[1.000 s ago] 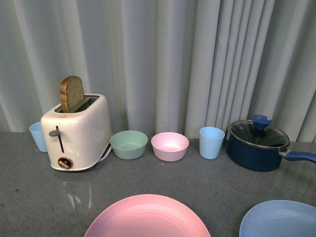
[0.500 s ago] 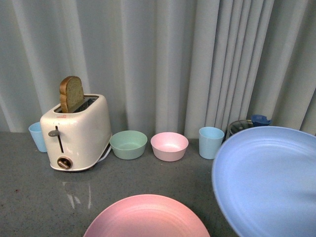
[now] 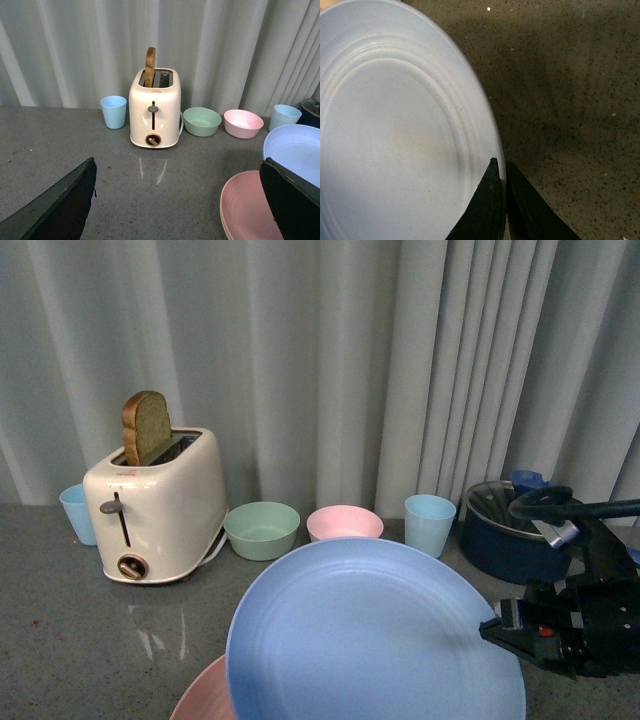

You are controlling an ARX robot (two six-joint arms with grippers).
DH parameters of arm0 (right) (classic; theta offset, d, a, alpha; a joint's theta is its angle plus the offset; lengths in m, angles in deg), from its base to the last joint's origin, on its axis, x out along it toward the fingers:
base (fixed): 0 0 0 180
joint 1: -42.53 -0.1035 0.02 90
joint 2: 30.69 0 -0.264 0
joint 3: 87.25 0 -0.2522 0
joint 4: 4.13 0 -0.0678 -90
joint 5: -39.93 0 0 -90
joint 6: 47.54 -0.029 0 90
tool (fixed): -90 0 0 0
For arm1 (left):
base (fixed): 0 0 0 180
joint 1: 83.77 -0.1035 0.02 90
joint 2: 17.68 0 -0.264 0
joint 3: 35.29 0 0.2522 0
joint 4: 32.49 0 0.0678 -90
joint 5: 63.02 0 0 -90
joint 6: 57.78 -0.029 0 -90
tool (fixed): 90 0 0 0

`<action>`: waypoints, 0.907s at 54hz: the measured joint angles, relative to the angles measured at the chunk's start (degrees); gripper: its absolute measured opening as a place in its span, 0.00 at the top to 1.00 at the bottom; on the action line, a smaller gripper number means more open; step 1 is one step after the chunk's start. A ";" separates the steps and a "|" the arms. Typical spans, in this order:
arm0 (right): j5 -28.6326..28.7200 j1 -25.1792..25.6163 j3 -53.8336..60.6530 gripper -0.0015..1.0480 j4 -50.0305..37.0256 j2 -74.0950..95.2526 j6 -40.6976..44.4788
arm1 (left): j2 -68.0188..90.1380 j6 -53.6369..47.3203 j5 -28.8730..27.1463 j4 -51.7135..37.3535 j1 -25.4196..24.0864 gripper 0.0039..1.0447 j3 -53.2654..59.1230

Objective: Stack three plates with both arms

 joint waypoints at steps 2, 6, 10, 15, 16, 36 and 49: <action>0.00 -0.20 -0.48 0.97 0.17 0.33 -0.15 | 0.00 -0.02 0.00 0.00 -0.02 0.06 0.00; -0.04 -0.66 -1.49 0.97 1.36 0.66 -0.13 | 0.00 0.00 0.00 0.00 -0.02 0.06 0.00; -0.17 -1.46 -2.40 0.97 2.67 1.16 0.37 | 0.00 0.00 0.00 0.00 0.00 0.06 0.00; -1.27 -2.64 -2.97 0.97 3.43 2.12 1.51 | 0.00 0.00 0.00 0.00 0.00 0.06 0.00; -1.84 -3.08 -3.17 0.97 3.78 2.49 1.90 | 0.00 -0.02 0.00 0.00 0.00 0.06 0.00; -2.51 -6.34 -4.72 0.97 3.98 5.79 3.78 | 0.00 0.00 0.00 0.00 0.00 0.06 0.00; -4.11 -7.69 -6.49 0.97 4.52 7.54 4.02 | 0.00 0.00 0.00 0.00 0.00 0.06 0.00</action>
